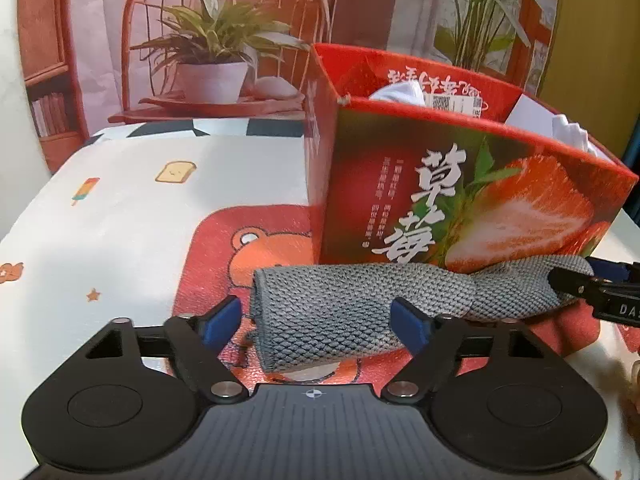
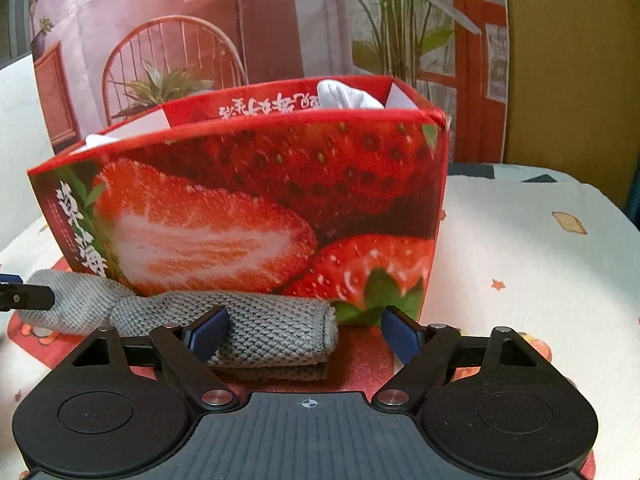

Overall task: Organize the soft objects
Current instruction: 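Move the left tool back toward the grey mesh towel roll, then close the left tool on the end of the grey mesh towel, then lift the grey towel with the left tool and carry it over the box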

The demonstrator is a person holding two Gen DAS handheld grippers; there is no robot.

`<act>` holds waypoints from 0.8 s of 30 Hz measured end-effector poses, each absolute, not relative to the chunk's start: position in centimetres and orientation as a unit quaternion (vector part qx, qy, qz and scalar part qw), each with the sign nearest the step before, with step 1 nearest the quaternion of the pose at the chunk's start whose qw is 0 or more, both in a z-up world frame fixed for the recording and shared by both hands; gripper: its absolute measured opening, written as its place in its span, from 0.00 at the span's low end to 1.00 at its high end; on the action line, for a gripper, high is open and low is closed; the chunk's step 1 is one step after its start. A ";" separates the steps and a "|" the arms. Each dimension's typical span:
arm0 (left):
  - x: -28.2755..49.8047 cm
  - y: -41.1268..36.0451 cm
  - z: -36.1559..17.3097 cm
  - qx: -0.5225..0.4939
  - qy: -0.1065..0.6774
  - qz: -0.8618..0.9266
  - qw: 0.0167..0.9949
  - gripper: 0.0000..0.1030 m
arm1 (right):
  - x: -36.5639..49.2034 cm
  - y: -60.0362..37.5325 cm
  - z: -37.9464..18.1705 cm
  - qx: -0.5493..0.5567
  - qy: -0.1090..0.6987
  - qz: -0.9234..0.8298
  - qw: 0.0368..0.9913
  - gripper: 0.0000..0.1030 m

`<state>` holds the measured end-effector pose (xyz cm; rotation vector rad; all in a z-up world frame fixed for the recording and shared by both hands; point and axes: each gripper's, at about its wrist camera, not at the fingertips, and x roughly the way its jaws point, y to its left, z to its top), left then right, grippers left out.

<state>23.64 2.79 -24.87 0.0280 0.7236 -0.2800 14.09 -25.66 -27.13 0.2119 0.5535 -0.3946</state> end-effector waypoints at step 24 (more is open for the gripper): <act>23.0 2.9 -25.4 0.014 0.343 -0.150 0.927 0.14 | 14.0 -24.6 -27.6 0.097 0.280 -0.144 0.944 0.24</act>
